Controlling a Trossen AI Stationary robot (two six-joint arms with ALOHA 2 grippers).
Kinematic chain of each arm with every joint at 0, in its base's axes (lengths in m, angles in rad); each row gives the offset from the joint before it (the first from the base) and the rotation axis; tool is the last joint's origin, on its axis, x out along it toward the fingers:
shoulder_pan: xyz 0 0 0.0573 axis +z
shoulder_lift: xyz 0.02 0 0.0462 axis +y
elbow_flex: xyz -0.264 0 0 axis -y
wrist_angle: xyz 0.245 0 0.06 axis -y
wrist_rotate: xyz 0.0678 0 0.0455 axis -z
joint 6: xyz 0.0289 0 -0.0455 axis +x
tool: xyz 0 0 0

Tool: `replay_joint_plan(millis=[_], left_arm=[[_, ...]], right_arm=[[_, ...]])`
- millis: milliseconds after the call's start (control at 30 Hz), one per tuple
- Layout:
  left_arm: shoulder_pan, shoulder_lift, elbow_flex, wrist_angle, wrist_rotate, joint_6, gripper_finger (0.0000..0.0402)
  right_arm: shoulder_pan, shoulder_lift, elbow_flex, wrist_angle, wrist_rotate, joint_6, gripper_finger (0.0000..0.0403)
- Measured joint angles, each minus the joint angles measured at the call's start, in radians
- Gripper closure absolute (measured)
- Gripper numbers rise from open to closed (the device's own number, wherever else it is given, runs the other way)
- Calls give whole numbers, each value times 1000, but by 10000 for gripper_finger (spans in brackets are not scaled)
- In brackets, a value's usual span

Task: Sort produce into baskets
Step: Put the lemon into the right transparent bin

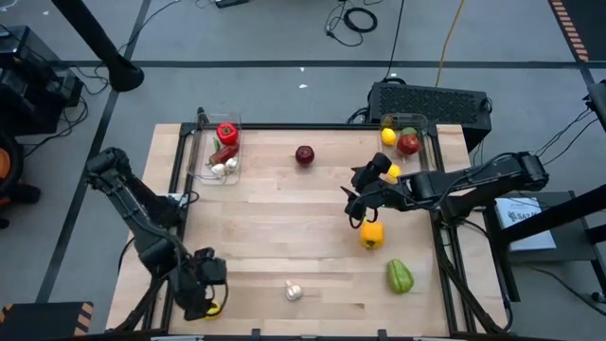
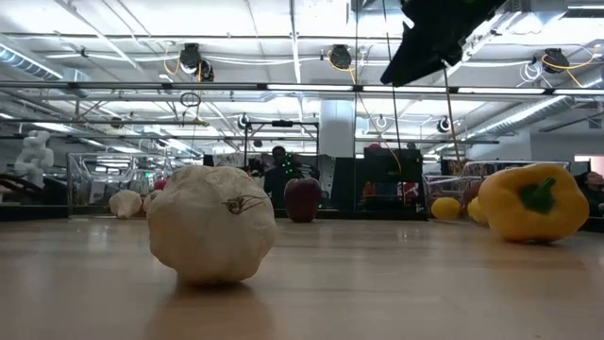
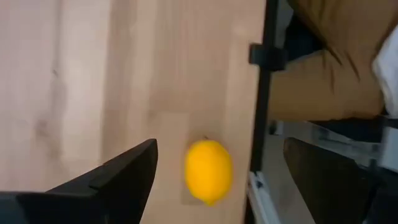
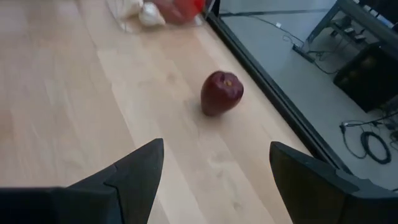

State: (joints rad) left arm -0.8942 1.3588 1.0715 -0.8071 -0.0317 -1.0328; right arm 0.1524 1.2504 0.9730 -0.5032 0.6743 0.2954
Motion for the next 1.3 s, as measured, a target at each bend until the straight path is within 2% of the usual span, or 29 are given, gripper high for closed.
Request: replay_joint_plan(millis=[133, 400, 500, 667, 967, 1167, 1300], left_arm=[[-68, 39, 1, 5, -46, -72, 50], [-135, 189, 0, 144, -48, -152, 45], [-151, 235, 1, 150, -47, -212, 44], [-184, 307, 1, 122, 13, -244, 44], [-194, 347, 1, 20, 28, -246, 44], [-194, 347, 9, 6, 179, -304, 44], [-194, 347, 47, -17, 197, -342, 44]], right_arm=[[-2, 28, 0, 31, 4, -58, 120], [-22, 79, 0, 90, 5, -133, 120], [-35, 91, 0, 89, 4, -140, 120], [-42, 93, 0, 89, 2, -143, 120], [-42, 94, 0, 89, 0, -151, 120], [-42, 94, 0, 89, 0, -151, 120], [-42, 94, 0, 88, 0, -151, 120]])
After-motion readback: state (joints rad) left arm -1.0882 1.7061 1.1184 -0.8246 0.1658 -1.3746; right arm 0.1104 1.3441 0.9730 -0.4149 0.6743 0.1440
